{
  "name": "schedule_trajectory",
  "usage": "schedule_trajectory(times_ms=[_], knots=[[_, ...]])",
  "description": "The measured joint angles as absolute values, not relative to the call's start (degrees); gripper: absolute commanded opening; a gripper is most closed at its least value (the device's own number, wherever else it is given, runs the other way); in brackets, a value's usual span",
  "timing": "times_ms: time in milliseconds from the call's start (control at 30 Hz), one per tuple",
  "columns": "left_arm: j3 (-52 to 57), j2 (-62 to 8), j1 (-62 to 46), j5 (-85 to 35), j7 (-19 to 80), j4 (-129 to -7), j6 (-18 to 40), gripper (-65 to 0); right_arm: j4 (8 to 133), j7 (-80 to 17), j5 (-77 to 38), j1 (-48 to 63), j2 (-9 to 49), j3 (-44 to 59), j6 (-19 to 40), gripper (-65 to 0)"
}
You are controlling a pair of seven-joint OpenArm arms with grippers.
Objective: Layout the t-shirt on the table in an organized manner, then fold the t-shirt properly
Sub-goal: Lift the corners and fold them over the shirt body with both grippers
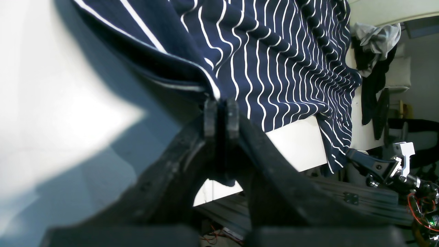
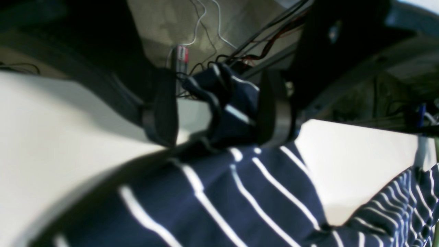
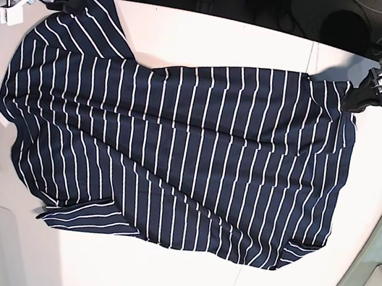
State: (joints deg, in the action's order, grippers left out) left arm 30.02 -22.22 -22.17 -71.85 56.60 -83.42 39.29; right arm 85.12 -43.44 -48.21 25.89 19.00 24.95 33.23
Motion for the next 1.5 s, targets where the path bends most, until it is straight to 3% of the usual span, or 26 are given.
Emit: schedule_trajectory(times_ms=[233,800,867,1133,1500], knots=[[30.02,-22.22,-22.17,-71.85,56.82,-83.42,39.29,-65.0,85.17,-43.09,-48.38,25.21,16.27,24.75,33.26,-29.0],[30.02,-22.22,-22.17,-71.85,56.99,-83.42,39.29,-65.0,85.17,-43.53,-48.6,25.21,16.32,23.4,33.26,-29.3],[30.02,-22.22,-22.17,-71.85,56.99,-83.42,39.29,-65.0,85.19,-43.29,-48.6,25.19,16.38,21.74,33.28,-34.0],[30.02,-22.22,-22.17,-71.85,56.99,-83.42,39.29,-65.0,85.23,-41.08,-45.1,25.21,16.32,18.39,32.58,-65.0],[30.06,-23.73,-22.2,-75.61,57.91,-83.74,39.33,-65.0,92.58,-45.91,-47.03,26.89,16.34,23.33,32.56,-65.0]])
